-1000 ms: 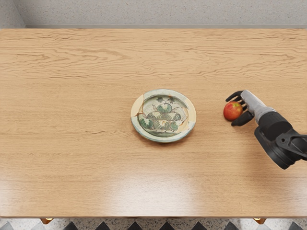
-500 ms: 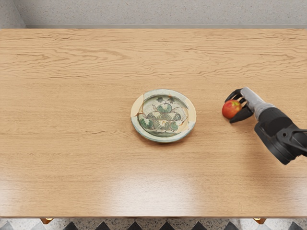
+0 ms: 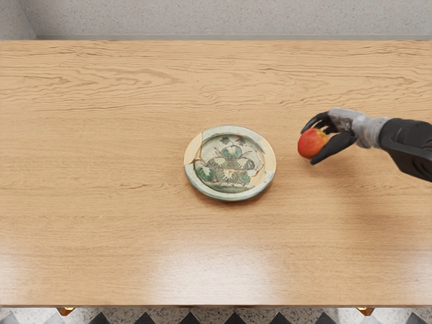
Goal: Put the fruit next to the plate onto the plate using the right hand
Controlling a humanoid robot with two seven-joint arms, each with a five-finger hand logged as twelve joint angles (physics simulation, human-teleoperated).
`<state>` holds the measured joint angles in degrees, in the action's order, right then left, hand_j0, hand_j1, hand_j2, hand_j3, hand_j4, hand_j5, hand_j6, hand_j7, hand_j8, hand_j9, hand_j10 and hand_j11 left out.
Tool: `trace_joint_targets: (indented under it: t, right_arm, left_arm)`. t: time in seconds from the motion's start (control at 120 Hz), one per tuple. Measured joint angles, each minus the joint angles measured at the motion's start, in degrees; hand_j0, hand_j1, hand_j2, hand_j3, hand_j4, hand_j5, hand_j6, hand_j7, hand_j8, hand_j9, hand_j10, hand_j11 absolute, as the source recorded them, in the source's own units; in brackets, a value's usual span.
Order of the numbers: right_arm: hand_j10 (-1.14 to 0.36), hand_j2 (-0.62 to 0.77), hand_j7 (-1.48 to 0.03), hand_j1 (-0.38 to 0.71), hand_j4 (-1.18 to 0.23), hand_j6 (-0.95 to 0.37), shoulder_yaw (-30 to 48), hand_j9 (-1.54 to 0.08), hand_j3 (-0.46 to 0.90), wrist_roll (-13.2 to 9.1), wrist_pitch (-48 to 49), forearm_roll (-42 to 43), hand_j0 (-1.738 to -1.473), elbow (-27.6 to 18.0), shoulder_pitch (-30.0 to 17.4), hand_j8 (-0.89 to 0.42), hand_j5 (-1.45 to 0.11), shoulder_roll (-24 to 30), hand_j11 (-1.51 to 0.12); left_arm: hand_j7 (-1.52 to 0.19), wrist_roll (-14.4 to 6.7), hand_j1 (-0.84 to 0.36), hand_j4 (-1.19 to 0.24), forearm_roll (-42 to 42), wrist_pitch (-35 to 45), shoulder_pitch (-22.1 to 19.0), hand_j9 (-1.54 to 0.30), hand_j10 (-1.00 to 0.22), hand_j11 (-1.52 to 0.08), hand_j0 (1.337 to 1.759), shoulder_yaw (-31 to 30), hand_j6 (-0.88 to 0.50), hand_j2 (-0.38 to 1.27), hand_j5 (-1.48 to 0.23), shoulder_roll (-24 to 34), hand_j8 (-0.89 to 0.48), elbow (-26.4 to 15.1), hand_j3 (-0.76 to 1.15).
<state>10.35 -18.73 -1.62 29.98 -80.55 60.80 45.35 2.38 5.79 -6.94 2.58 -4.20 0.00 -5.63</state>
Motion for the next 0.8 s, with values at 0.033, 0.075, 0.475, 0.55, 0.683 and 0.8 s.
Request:
trace_joint_targets:
  t: [0.033,0.075,0.475,0.55,0.683,0.8]
  right_arm:
    - [-0.72,0.29,-0.95,0.27,-0.49,-0.39,0.9,-0.98,0.0,0.0,1.9,-0.9,-1.653,0.0,0.0,-0.44,-1.0,0.4,-0.98]
    - [-0.72,0.3,-0.96,0.28,-0.49,-0.39,2.2,-0.98,0.0,0.1,4.2,-2.1,-1.653,0.0,0.0,-0.43,-1.0,0.7,-0.98]
    - [-0.78,0.2,-1.03,0.2,-0.53,-0.41,7.0,-1.05,0.0,-0.4,9.8,-6.4,-1.65,-0.7,0.1,-0.46,-1.09,-2.5,-1.05]
    - [-0.78,0.18,-1.03,0.18,-0.53,-0.41,7.5,-1.06,0.0,-0.4,9.8,-6.5,-1.65,-0.6,0.1,-0.46,-1.1,-4.6,-1.06]
    - [-0.79,0.15,-1.04,0.17,-0.53,-0.43,8.1,-1.06,0.0,-0.5,9.3,-6.5,-1.649,0.1,0.2,-0.47,-1.11,-8.7,-1.06]
    - [-0.79,0.14,-1.04,0.16,-0.53,-0.42,8.2,-1.06,0.0,-0.4,9.0,-5.3,-1.649,3.0,0.1,-0.46,-1.11,-13.8,-1.06]
  left_arm:
    - [-0.3,0.0,0.07,-0.23,0.0,0.0,0.1,-0.3,-0.23,-0.3,1.658,0.0,-0.23,0.05,-0.3,0.0,-0.23,0.0,0.0]
    - [-0.3,0.0,0.07,-0.23,0.0,0.0,0.0,-0.3,-0.23,-0.3,1.658,0.0,-0.23,0.05,-0.3,0.0,-0.23,0.0,0.0]
    - [-0.3,0.0,0.07,-0.23,0.0,0.0,0.1,-0.3,-0.23,-0.3,1.658,0.0,-0.23,0.05,-0.3,0.0,-0.23,0.0,0.0]
    - [-0.3,0.0,0.07,-0.23,0.0,0.0,0.1,-0.3,-0.23,-0.3,1.658,0.0,-0.23,0.05,-0.3,0.0,-0.23,0.0,0.0]
    - [-0.3,0.0,0.07,-0.23,0.0,0.0,0.0,-0.3,-0.23,-0.3,1.658,0.0,-0.23,0.05,-0.3,0.0,-0.23,0.0,0.0]
    - [-0.3,0.0,0.07,-0.23,0.0,0.0,0.1,-0.3,-0.23,-0.3,1.658,0.0,-0.23,0.05,-0.3,0.0,-0.23,0.0,0.0]
